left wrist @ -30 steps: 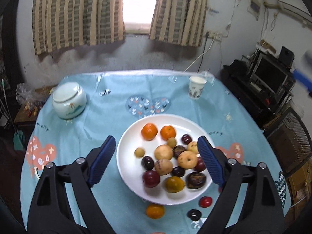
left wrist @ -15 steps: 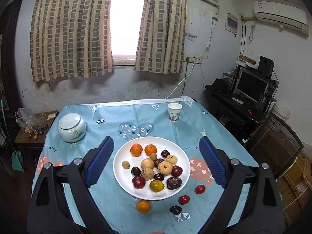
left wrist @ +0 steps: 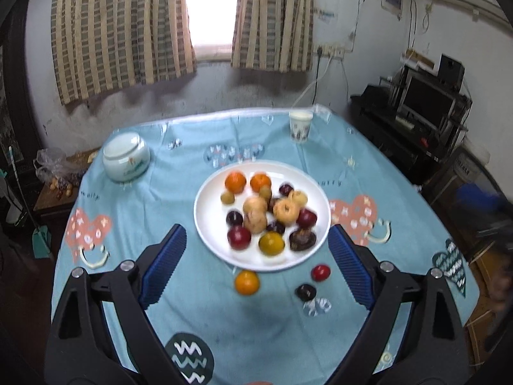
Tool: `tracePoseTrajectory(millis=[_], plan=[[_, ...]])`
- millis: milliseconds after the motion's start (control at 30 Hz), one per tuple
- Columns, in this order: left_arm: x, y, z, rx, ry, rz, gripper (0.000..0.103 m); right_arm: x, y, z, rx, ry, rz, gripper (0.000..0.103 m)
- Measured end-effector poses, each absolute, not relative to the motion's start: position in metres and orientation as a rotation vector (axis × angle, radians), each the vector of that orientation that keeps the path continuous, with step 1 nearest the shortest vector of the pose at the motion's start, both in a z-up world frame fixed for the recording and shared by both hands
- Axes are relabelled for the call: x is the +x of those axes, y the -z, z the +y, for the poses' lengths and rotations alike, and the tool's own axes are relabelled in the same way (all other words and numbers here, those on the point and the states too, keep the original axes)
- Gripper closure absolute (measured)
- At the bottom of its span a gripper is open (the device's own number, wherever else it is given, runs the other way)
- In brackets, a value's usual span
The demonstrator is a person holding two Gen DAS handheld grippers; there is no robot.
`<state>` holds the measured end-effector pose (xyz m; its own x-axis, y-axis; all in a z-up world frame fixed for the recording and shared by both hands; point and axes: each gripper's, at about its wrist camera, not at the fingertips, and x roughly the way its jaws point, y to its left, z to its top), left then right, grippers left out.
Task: Organize fruits
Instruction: 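Grasp a dark plum with the left tool while the right tool grasps a red tomato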
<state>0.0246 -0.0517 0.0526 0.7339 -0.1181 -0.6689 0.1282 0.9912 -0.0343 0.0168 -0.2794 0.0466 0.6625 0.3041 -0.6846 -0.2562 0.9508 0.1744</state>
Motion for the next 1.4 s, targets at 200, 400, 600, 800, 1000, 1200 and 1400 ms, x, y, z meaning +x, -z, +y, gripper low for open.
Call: tracePoseTrajectory(millis=[200,400,600,800,1000,1200,1400], plan=[[0.016,0.004,-0.071,0.070,0.131,0.880,0.011,0.057,0.085,-0.277,-0.058,-0.216,1.105,0.056],[0.009,0.044,-0.084,0.077,0.125,0.992,0.011,0.084,0.109,-0.278,-0.051,-0.329,1.141,0.056],[0.011,0.055,-0.088,0.042,0.100,1.022,0.011,0.105,0.114,-0.274,-0.083,-0.355,1.157,0.056],[0.017,0.061,-0.090,0.014,0.075,1.041,0.011,0.112,0.123,-0.263,-0.152,-0.423,1.187,0.061],[0.028,0.075,-0.110,0.026,0.110,1.073,0.011,0.104,0.115,-0.273,-0.125,-0.439,1.196,0.072],[0.050,0.097,-0.130,0.067,0.143,1.103,0.022,0.088,0.105,-0.289,-0.052,-0.458,1.200,0.072],[0.066,0.117,-0.129,0.057,0.142,1.151,0.042,0.078,0.101,-0.296,-0.013,-0.481,1.211,0.072]])
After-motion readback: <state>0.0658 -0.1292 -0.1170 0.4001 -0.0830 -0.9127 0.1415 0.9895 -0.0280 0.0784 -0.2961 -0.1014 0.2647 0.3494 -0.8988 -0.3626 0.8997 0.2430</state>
